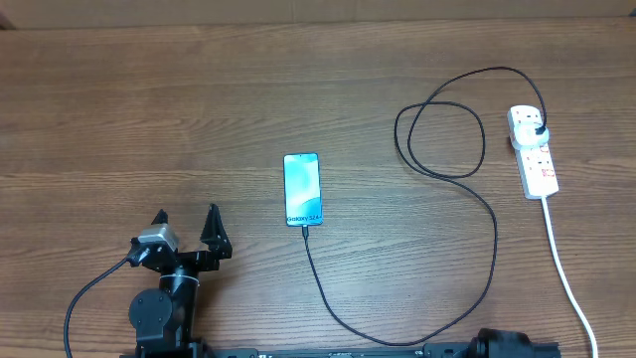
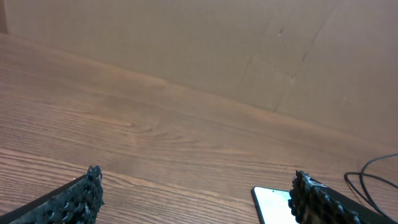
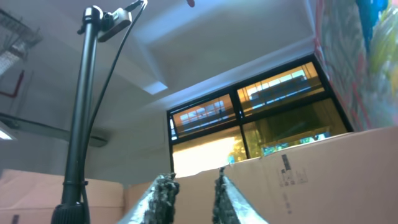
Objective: Plug charger to phone and switch on socket
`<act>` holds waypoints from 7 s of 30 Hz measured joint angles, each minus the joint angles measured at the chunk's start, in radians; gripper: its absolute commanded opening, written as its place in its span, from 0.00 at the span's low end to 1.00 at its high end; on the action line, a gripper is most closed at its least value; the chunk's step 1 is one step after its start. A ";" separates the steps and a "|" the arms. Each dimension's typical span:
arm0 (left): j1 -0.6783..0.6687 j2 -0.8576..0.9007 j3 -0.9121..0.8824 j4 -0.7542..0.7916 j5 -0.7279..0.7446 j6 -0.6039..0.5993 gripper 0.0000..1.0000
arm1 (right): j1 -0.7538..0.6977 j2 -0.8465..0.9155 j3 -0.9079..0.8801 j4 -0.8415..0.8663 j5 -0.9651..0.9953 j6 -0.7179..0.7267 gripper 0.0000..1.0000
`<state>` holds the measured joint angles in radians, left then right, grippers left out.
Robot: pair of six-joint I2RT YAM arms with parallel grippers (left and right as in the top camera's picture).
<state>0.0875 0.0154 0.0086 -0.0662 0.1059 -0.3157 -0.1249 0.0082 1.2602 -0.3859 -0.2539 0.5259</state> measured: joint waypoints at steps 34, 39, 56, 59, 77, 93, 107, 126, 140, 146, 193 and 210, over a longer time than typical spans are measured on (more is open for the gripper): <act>0.000 0.000 0.000 0.000 0.000 0.000 1.00 | -0.006 0.000 -0.711 0.505 0.187 0.322 1.00; 0.000 0.000 0.000 0.000 0.000 0.000 1.00 | -0.006 0.004 -0.874 0.499 0.184 0.368 1.00; 0.000 0.000 0.000 0.000 0.000 0.000 1.00 | -0.006 0.004 -1.127 0.406 0.187 0.390 1.00; 0.000 0.000 0.000 0.000 0.000 0.000 1.00 | -0.006 0.004 -1.167 0.401 0.209 0.391 1.00; 0.000 0.000 0.000 0.000 0.000 0.000 1.00 | -0.006 0.007 -1.242 0.303 0.281 0.357 1.00; 0.000 0.000 0.000 0.000 0.000 0.000 1.00 | -0.006 0.008 -1.242 0.303 0.287 0.344 1.00; 0.000 0.000 0.000 0.000 0.000 0.000 1.00 | -0.006 0.007 -1.242 0.329 0.234 0.046 1.00; 0.000 0.000 0.000 0.000 0.000 0.000 1.00 | -0.005 0.006 -1.242 0.303 0.206 -0.343 1.00; 0.000 0.000 0.000 0.000 0.000 0.000 1.00 | -0.005 0.006 -1.242 0.303 0.206 -0.348 1.00; 0.000 0.000 0.000 0.000 0.000 0.000 1.00 | -0.005 0.006 -1.242 0.303 0.206 -0.348 1.00; -0.068 0.000 0.000 -0.006 -0.050 0.432 1.00 | -0.005 0.006 -1.242 0.302 0.206 -0.348 1.00; -0.068 0.000 0.000 -0.006 -0.050 0.432 0.99 | 0.063 0.006 -1.242 0.302 0.208 -0.489 1.00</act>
<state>0.0193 0.0154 0.0086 -0.0727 0.0559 0.1162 -0.0616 0.0147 0.0181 -0.0837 -0.0456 0.0368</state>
